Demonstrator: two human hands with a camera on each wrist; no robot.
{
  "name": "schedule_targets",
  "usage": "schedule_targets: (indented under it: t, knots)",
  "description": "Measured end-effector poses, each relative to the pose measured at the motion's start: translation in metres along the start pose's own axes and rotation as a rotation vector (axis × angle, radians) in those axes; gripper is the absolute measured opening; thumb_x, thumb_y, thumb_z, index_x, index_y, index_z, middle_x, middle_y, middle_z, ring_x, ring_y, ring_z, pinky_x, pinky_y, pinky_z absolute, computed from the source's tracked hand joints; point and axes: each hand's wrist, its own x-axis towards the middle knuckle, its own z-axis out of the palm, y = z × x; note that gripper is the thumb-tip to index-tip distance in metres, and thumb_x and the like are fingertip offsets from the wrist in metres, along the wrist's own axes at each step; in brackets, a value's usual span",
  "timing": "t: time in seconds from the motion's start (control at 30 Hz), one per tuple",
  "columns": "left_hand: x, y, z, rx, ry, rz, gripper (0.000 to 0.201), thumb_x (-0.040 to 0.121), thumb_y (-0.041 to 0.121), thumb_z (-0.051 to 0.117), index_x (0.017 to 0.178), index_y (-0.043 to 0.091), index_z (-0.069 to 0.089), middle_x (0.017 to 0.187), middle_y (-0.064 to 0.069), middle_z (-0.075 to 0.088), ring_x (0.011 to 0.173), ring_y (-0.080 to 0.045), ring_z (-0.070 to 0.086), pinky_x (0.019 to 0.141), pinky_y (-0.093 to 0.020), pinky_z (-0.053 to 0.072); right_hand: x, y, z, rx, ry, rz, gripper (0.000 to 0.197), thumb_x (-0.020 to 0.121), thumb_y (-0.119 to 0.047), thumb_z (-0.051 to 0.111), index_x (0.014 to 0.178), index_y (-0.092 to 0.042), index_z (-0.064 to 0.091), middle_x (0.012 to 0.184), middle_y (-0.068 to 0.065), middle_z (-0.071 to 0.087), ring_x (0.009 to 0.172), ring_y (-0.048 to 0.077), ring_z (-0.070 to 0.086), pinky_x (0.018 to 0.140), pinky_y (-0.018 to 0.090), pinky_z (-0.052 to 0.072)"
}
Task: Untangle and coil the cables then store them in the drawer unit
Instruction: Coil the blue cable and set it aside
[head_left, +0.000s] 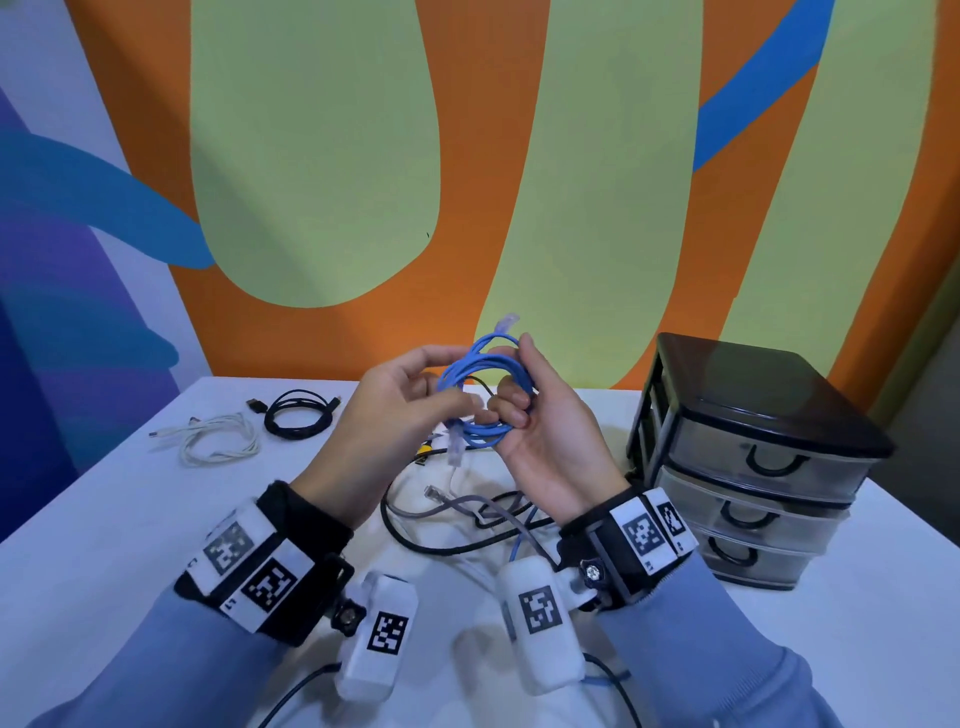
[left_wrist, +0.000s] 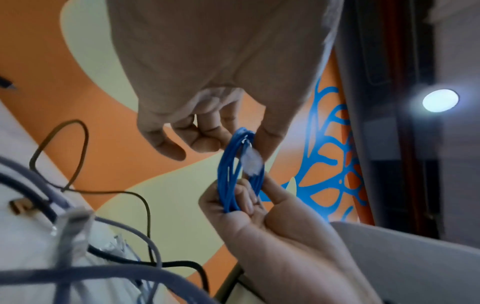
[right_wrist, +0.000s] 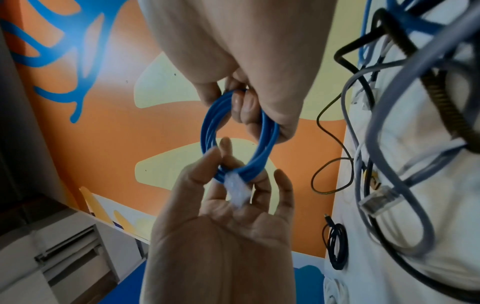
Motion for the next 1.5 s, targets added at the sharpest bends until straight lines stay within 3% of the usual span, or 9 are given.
schedule_targets:
  t: [0.2,0.33,0.53,0.8,0.93,1.13,1.27,1.37,1.5]
  knots:
    - [0.002,-0.010,-0.005,0.406,0.013,0.105,0.041,0.084,0.023,0.087,0.119,0.038,0.072,0.095,0.003,0.073,0.066,-0.023,0.075,0.075,-0.046,0.058,0.001,-0.004,-0.001,0.072,0.055,-0.041,0.018,0.102,-0.026,0.061,0.096,-0.012,0.071,0.067,-0.003,0.018,0.055,0.011,0.018,0.060,0.026,0.029]
    - [0.005,-0.005,-0.017,0.434,-0.021,0.083,0.043,0.086,0.011,0.085,0.122,0.033,0.075,0.087,0.004,0.074,0.058,-0.018,0.070,0.070,-0.034,0.053,0.001,-0.012,-0.004,0.129,0.086,-0.045,0.010,0.100,-0.021,0.062,0.093,-0.015,0.065,0.061,-0.005,0.021,0.049,0.009,0.020,0.056,0.024,0.028]
    - [0.007,-0.002,-0.025,0.334,-0.087,0.101,0.025,0.095,0.007,0.076,0.113,0.024,0.080,0.073,0.000,0.065,0.058,-0.012,0.049,0.058,-0.017,0.043,0.002,-0.017,-0.011,0.187,-0.037,0.036,0.031,0.103,-0.025,0.057,0.126,-0.006,0.066,0.058,-0.006,0.028,0.046,0.009,0.028,0.059,0.024,0.033]
    - [0.013,-0.011,-0.028,0.240,-0.031,0.116,0.026,0.104,0.006,0.065,0.113,0.025,0.080,0.091,-0.009,0.078,0.078,-0.010,0.056,0.070,-0.021,0.047,0.002,-0.020,-0.013,0.024,-0.164,-0.008,0.040,0.108,-0.020,0.050,0.140,0.004,0.057,0.069,-0.005,0.042,0.055,0.009,0.039,0.077,0.029,0.042]
    - [0.015,-0.013,-0.022,0.257,-0.027,0.094,0.030,0.107,0.007,0.058,0.116,0.028,0.078,0.075,0.010,0.067,0.069,-0.010,0.056,0.068,-0.023,0.047,0.001,-0.021,-0.012,0.051,-0.183,-0.015,0.040,0.108,-0.017,0.047,0.144,0.001,0.054,0.071,-0.004,0.037,0.055,0.007,0.031,0.066,0.024,0.040]
    - [0.009,-0.011,-0.018,0.347,-0.186,0.178,0.030,0.114,0.019,0.048,0.130,0.030,0.070,0.073,0.003,0.060,0.065,-0.026,0.038,0.060,-0.036,0.036,0.001,-0.023,-0.012,0.120,-0.129,-0.011,0.032,0.107,-0.026,0.051,0.126,-0.008,0.069,0.060,-0.008,0.022,0.045,0.006,0.020,0.047,0.018,0.023]
    - [0.008,-0.011,-0.022,0.559,-0.108,0.296,0.030,0.106,0.041,0.047,0.118,0.035,0.073,0.080,0.003,0.068,0.074,-0.031,0.058,0.073,-0.052,0.053,0.000,-0.023,-0.010,0.157,-0.131,-0.046,0.026,0.109,-0.021,0.049,0.117,-0.006,0.067,0.060,-0.007,0.033,0.045,0.004,0.029,0.044,0.016,0.027]
    - [0.012,-0.012,-0.025,0.500,-0.016,0.275,0.024,0.109,0.035,0.053,0.114,0.037,0.076,0.084,0.001,0.072,0.081,-0.025,0.062,0.080,-0.041,0.053,-0.001,-0.017,-0.004,0.135,-0.136,-0.071,0.025,0.110,-0.014,0.044,0.123,-0.002,0.062,0.073,0.001,0.056,0.055,0.007,0.045,0.051,0.017,0.039]
    - [0.011,-0.009,-0.020,0.231,-0.004,0.101,0.028,0.110,0.011,0.054,0.114,0.024,0.078,0.085,0.004,0.076,0.074,-0.011,0.066,0.073,-0.029,0.052,-0.002,-0.011,-0.002,0.088,-0.155,-0.086,0.028,0.109,-0.012,0.045,0.131,-0.002,0.059,0.080,0.002,0.060,0.054,0.007,0.043,0.055,0.019,0.037]
